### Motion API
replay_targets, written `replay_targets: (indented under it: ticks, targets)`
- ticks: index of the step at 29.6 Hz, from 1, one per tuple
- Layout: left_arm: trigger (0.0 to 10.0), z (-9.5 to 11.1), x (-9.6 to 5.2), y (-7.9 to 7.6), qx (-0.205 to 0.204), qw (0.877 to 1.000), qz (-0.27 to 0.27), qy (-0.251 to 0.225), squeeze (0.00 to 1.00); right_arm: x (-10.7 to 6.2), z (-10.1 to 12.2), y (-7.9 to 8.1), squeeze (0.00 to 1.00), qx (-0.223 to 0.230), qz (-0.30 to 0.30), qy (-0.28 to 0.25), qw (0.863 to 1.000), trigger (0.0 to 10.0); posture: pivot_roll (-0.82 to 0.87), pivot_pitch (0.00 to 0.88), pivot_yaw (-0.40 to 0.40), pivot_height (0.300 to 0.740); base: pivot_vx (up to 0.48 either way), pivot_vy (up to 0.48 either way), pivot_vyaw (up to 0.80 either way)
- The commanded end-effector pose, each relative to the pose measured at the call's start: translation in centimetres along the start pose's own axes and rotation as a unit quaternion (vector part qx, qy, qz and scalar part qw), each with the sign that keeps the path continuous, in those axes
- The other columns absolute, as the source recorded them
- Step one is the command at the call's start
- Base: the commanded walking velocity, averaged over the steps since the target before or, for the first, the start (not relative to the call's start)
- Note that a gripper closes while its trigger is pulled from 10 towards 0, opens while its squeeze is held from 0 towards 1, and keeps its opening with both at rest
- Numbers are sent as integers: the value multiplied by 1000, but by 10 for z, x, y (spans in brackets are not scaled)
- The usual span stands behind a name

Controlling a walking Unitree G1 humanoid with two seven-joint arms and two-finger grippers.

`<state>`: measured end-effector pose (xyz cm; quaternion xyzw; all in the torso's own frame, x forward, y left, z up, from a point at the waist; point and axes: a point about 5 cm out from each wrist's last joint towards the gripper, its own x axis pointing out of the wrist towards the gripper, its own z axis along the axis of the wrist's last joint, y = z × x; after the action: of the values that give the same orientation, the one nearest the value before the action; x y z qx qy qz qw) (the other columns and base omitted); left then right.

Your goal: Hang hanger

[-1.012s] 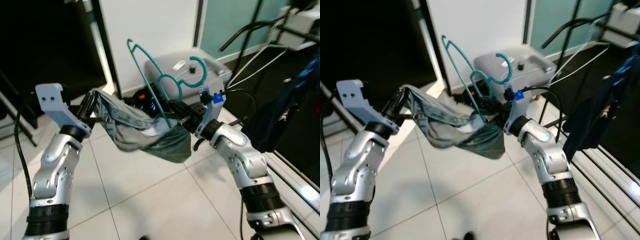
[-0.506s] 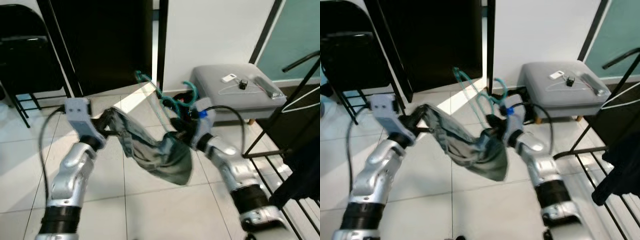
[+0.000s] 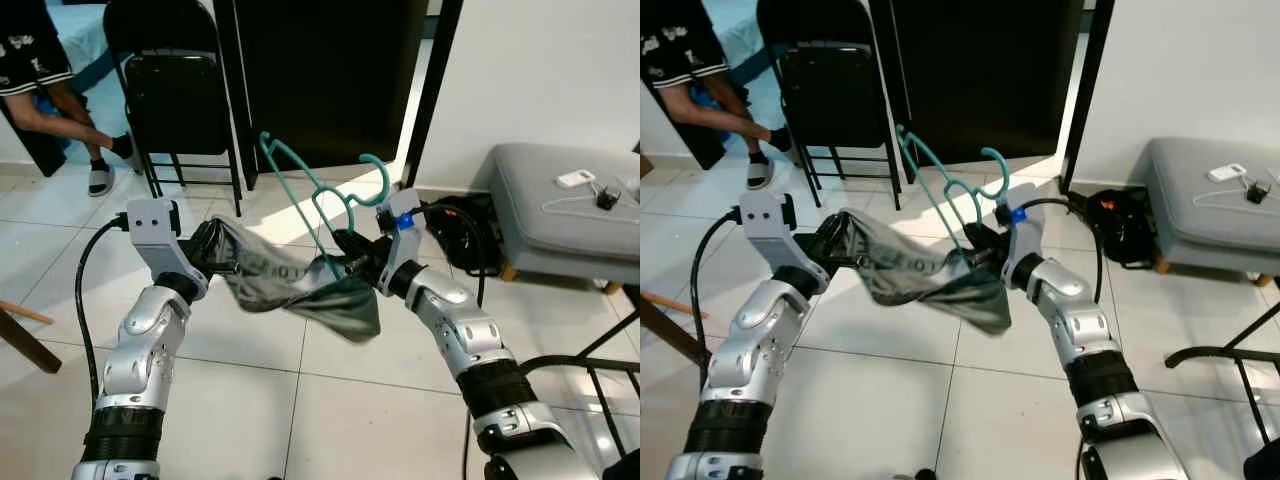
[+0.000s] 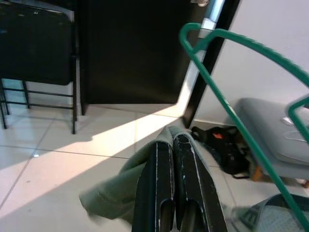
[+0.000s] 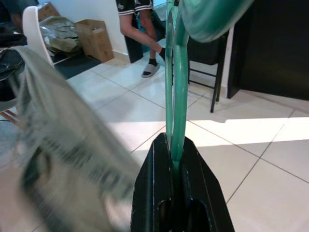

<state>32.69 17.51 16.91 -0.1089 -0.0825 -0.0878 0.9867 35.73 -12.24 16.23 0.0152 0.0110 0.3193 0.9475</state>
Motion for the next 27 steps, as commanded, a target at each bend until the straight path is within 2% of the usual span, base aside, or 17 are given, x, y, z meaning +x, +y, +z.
replay_targets:
  ticks: [1, 3, 8, 27]
  targets:
    - [10000, 0, 0, 1, 7, 1000, -2, -1, 0, 1, 0, 1, 0, -2, 2, -7, 1000, 10000, -44, 98, -16, 740, 296, 0, 0]
    - [10000, 0, 0, -1, 14, 1000, -7, -5, 0, 1, 1, 2, 0, -8, 7, -14, 1000, 10000, -41, 100, -15, 740, 384, 0, 0]
    - [10000, 1, 1, -3, 20, 1000, -10, -8, 0, 2, 1, 4, 0, -22, 12, -15, 1000, 10000, -41, 102, -13, 740, 397, 0, 761]
    - [10000, 2, 2, -3, 27, 999, -15, -15, 0, 4, 2, 6, 0, -26, 25, -23, 999, 10000, -33, 106, -8, 740, 417, 0, 781]
